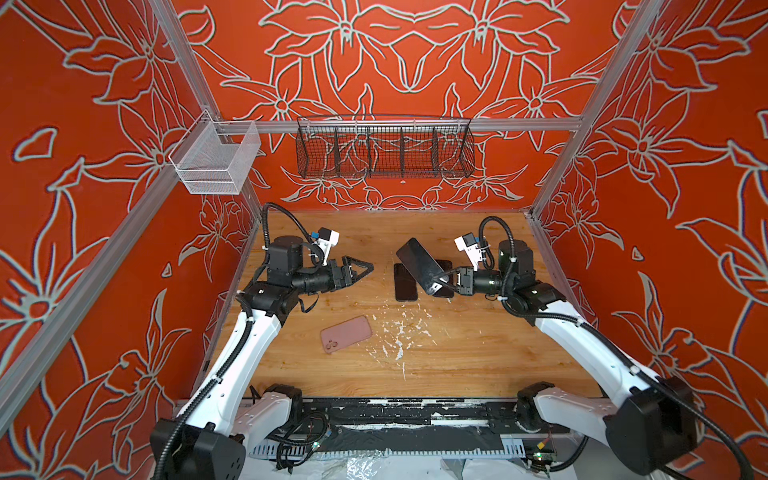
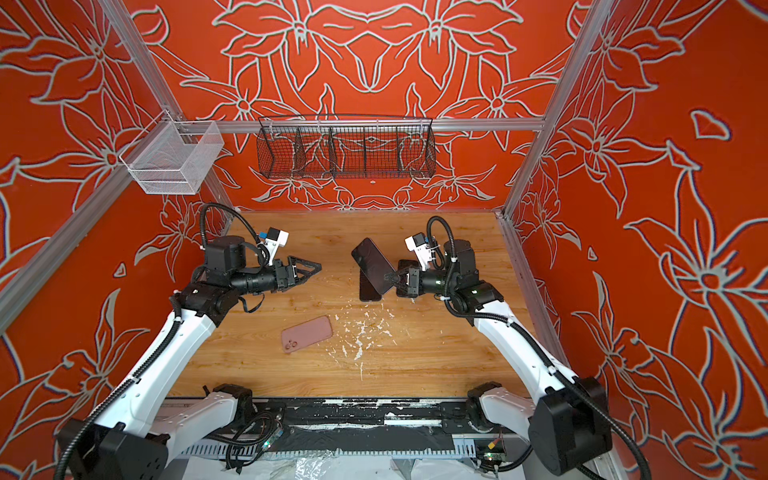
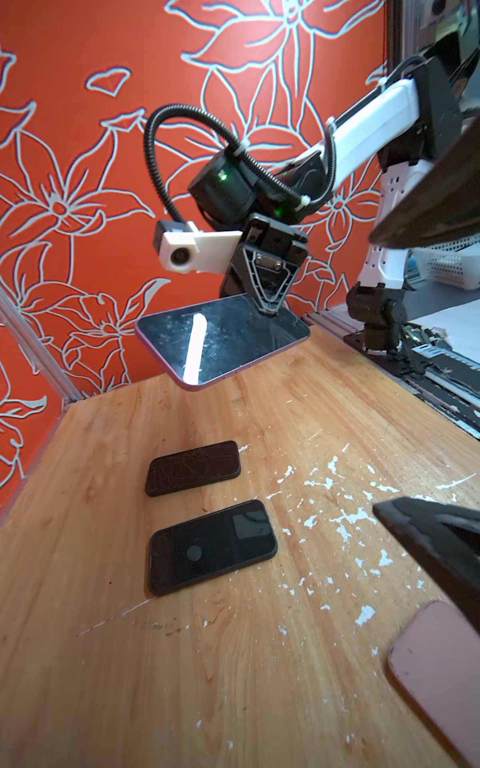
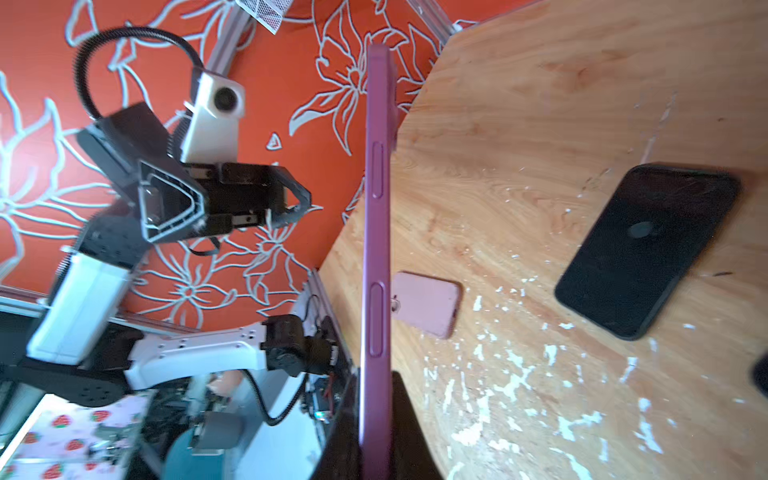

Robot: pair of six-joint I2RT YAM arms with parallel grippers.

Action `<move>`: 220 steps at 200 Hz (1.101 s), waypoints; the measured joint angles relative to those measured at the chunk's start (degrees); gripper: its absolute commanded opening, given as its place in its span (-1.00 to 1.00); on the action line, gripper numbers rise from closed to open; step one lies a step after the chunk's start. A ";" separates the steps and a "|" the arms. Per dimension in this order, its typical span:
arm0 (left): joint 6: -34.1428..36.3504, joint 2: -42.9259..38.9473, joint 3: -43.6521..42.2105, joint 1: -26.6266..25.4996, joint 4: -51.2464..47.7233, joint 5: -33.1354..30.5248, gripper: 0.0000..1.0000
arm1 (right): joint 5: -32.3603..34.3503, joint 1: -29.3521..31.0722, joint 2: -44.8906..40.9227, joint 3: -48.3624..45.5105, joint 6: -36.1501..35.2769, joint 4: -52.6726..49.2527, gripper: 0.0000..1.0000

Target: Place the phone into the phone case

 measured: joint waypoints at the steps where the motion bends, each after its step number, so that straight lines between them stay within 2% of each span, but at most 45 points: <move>1: -0.02 0.09 0.00 0.00 0.02 0.11 0.80 | -0.22 0.00 0.15 0.00 0.20 0.15 -1.00; 24: -1.38 2.32 -0.79 -0.02 3.08 3.85 0.74 | -5.79 -0.24 3.74 -0.07 5.73 3.54 -1.00; 54: -7.69 4.00 -6.25 -0.44 12.48 6.69 0.69 | -9.53 -0.24 4.28 -1.29 12.28 9.68 -1.00; 77: -12.09 4.70 -8.76 -1.99 18.73 6.97 0.62 | -9.97 -0.24 4.35 -1.49 16.57 14.49 -1.00; 133: -20.20 9.31 -8.52 -5.90 33.46 6.71 0.35 | -9.99 -0.24 6.16 -3.76 24.94 25.16 -1.00; 173: -24.94 14.64 -7.96 -7.50 40.98 6.40 0.10 | -9.97 -0.22 6.19 -5.25 27.34 28.46 -1.00; 194: -27.06 16.31 -7.34 -7.85 44.22 6.25 -0.15 | -9.92 -0.22 6.19 -5.79 28.20 29.55 -1.00; 220: -29.38 17.46 -6.84 -8.07 48.15 5.92 -0.35 | -9.92 -0.22 6.19 -6.23 28.59 30.42 -1.00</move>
